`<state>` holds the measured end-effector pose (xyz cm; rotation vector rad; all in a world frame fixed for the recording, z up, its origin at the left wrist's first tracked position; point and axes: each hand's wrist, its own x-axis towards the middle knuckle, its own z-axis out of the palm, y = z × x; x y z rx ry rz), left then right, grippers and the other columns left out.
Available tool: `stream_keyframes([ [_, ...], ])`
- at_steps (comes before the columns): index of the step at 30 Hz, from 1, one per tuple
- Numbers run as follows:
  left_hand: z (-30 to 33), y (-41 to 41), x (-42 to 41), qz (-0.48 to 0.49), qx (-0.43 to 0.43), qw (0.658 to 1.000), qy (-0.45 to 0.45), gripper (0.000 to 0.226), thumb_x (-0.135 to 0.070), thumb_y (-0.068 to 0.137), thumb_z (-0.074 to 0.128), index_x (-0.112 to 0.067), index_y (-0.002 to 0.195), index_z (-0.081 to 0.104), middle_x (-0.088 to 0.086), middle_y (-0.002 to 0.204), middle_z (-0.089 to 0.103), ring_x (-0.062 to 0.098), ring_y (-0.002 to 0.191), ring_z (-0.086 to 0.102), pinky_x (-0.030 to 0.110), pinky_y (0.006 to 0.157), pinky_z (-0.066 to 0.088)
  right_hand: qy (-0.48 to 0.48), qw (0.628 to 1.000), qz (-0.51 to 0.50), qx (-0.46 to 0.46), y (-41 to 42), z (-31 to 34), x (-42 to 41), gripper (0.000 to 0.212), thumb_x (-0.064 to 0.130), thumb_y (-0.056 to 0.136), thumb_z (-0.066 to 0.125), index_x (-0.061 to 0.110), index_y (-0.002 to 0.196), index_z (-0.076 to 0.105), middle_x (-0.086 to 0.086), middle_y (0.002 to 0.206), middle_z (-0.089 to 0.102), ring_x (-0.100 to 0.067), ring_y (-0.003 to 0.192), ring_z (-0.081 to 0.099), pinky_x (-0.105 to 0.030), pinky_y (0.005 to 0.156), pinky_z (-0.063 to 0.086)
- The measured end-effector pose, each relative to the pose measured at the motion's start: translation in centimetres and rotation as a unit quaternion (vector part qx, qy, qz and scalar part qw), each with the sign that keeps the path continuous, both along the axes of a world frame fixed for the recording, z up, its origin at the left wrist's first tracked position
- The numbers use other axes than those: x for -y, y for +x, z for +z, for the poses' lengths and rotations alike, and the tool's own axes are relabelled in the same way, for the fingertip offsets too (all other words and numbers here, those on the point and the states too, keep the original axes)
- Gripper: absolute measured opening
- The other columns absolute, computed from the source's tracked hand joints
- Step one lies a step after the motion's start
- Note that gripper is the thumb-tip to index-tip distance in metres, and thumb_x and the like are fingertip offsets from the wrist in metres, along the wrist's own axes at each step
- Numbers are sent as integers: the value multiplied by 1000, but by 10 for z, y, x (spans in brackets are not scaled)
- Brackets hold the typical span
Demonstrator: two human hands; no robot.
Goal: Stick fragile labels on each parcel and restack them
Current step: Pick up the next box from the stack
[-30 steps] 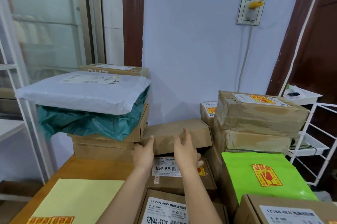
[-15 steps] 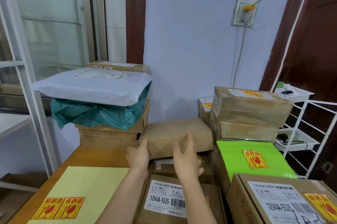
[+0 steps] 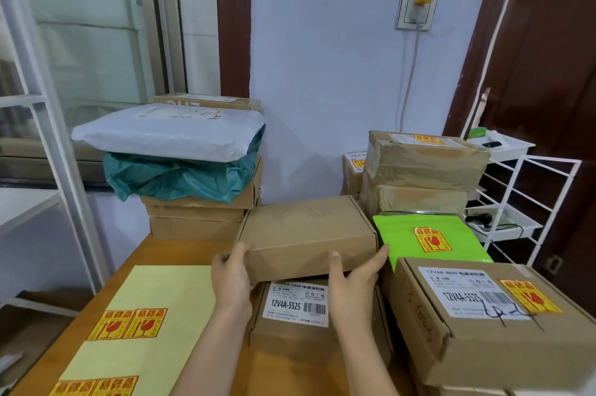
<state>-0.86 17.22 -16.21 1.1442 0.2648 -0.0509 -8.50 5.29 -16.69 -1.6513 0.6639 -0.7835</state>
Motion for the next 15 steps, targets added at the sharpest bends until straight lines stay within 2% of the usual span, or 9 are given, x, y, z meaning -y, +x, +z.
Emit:
stream_keyframes([
  [6,-5,-26,-15,23,28,999,-23,20,-20,88,57,-14,106,49,0,91,53,12,80,50,32,71,45,-10,1000,13,6,-25,-3,-8,78,28,95,52,17,152,0,-15,148,30,-28,132,37,-29,100,30],
  [10,-9,-39,-27,34,42,998,-19,18,-21,90,56,-16,106,51,-1,92,55,12,82,51,31,70,46,-15,1000,6,18,-38,-2,-16,69,27,93,55,15,147,13,-13,146,30,-30,128,39,-34,103,34],
  [13,-11,-48,-36,41,59,997,-10,6,-20,91,55,-22,96,53,-1,93,55,13,84,52,35,76,48,-25,1000,-14,2,-47,-5,-21,62,27,91,59,10,138,24,-13,137,35,-33,122,40,-41,101,36],
  [15,-13,-54,-43,45,71,996,5,6,-21,91,56,-24,95,54,-2,94,55,13,85,51,40,83,48,-37,999,-23,-12,-55,-10,-24,58,27,90,60,6,134,29,-13,133,38,-33,122,39,-41,101,35],
])
